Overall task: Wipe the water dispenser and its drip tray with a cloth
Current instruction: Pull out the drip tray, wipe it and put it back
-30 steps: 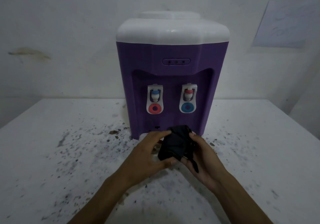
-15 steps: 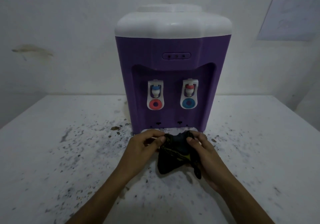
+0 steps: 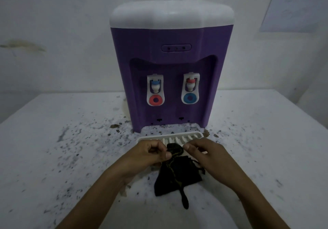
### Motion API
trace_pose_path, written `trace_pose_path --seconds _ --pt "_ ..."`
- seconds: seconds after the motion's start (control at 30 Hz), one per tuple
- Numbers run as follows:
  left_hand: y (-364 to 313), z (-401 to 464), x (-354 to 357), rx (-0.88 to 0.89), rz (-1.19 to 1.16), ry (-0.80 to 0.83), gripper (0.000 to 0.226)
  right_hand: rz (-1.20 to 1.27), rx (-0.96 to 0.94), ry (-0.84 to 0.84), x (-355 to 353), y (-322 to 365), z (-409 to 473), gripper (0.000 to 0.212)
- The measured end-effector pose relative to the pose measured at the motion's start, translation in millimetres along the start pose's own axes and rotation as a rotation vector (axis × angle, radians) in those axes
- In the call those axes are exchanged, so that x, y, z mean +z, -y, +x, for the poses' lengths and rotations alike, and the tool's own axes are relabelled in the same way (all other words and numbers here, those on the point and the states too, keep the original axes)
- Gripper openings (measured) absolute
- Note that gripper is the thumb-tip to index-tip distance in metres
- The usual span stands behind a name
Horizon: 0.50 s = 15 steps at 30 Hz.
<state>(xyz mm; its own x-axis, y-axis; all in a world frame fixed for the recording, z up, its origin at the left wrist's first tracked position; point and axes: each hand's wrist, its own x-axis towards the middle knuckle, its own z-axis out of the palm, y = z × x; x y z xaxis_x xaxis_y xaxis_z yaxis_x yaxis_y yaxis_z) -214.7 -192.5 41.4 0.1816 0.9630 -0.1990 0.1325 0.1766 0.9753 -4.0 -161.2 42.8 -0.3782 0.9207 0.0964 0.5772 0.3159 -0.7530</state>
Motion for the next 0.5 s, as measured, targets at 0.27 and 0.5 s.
trace_pose_path --seconds 0.27,0.5 --pt "-5 -2 5 -0.034 -0.244 0.177 0.01 0.464 0.041 0.115 3 4 -1 0.009" --pt "-14 -2 8 0.093 0.03 0.119 0.013 0.375 -0.02 0.067 -16 10 -5 0.02"
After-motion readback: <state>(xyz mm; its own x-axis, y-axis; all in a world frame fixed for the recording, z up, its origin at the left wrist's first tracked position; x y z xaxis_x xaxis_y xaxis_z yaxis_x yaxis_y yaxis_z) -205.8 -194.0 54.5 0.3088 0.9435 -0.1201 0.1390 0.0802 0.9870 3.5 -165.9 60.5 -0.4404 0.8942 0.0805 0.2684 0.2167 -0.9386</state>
